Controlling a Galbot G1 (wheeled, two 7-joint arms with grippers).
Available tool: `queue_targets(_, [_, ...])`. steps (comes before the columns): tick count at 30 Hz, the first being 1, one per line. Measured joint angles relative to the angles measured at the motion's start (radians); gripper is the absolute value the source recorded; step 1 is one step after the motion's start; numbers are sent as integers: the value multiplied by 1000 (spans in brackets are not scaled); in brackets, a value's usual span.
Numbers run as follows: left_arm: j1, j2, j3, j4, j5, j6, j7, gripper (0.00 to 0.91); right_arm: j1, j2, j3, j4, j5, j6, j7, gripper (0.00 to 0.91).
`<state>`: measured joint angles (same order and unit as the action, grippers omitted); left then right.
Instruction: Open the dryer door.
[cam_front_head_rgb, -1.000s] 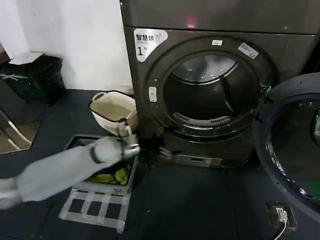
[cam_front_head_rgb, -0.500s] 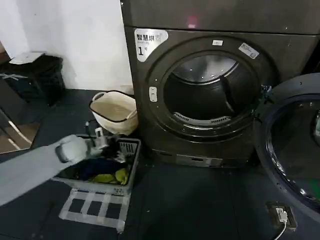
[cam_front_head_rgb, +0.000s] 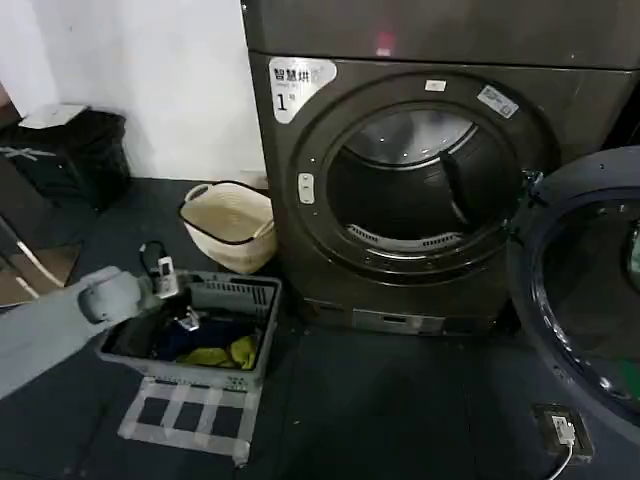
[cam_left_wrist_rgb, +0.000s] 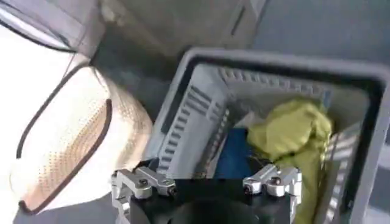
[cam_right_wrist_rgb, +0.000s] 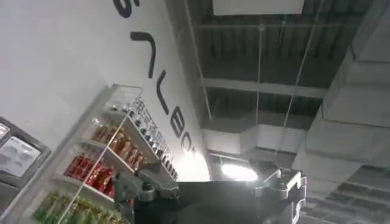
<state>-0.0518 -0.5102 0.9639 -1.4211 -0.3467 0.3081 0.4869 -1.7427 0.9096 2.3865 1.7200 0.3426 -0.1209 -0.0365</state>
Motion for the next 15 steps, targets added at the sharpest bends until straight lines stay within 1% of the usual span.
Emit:
queue_targets(11, [14,18,-2,97,48,-32,32,907,6,0,3,-5,-2,4,0,907])
queue_targets(15, [17,26,-2,113,55,-22,28,907,5,-2,10,-5,-3,5,0,907])
